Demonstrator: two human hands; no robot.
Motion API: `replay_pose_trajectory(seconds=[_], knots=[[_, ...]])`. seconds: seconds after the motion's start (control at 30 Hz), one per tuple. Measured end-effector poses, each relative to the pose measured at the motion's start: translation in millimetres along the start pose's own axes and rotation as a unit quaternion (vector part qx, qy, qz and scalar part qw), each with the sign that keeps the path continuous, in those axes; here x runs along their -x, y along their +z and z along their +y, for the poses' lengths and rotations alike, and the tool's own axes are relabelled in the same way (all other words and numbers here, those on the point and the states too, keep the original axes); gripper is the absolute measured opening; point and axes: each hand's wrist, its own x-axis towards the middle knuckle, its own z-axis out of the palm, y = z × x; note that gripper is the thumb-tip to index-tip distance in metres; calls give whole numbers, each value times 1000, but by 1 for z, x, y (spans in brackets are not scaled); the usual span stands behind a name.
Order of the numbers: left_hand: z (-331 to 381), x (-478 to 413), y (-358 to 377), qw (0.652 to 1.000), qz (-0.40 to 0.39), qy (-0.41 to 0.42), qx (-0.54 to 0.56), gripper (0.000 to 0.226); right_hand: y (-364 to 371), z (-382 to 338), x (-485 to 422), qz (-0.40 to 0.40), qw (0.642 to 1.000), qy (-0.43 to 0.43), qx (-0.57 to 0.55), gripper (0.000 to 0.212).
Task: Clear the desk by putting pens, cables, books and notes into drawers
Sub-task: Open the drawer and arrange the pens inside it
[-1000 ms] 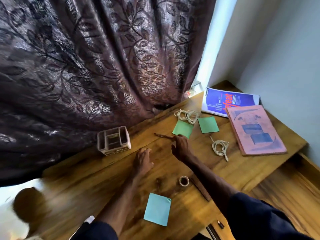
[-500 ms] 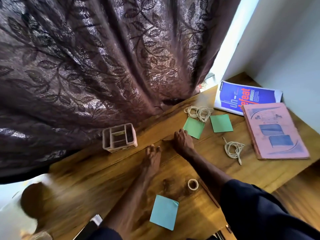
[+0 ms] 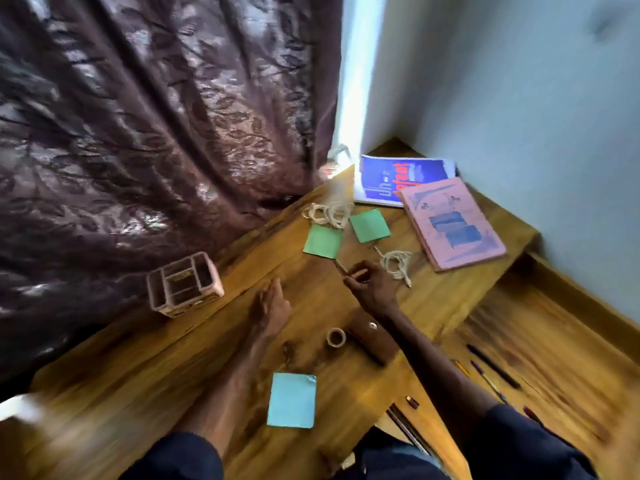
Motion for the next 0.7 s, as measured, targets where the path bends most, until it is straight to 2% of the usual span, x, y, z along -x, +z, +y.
replay_pose_trajectory(seconds=[0.07,0.17,0.33,0.43,0.5,0.6,0.7], knots=[[34,9,12,995,72,53,47,47,-28,17,15,29,991,61,-115,11],[92,32,24,976,125,135,116,36,-67,45,42,55,957,130,-254,14],[173,75,53,960,56,236,142,34,-116,93,75,92,908,217,-347,21],[210,98,80,942,26,309,128,37,-140,124,85,105,870,240,-417,21],[231,113,99,938,-8,324,124,30,-154,143,90,118,857,248,-436,20],[262,132,133,927,-83,351,103,25,-180,180,94,144,879,247,-382,28],[282,143,162,910,-144,385,63,34,-208,223,98,175,935,212,-222,25]])
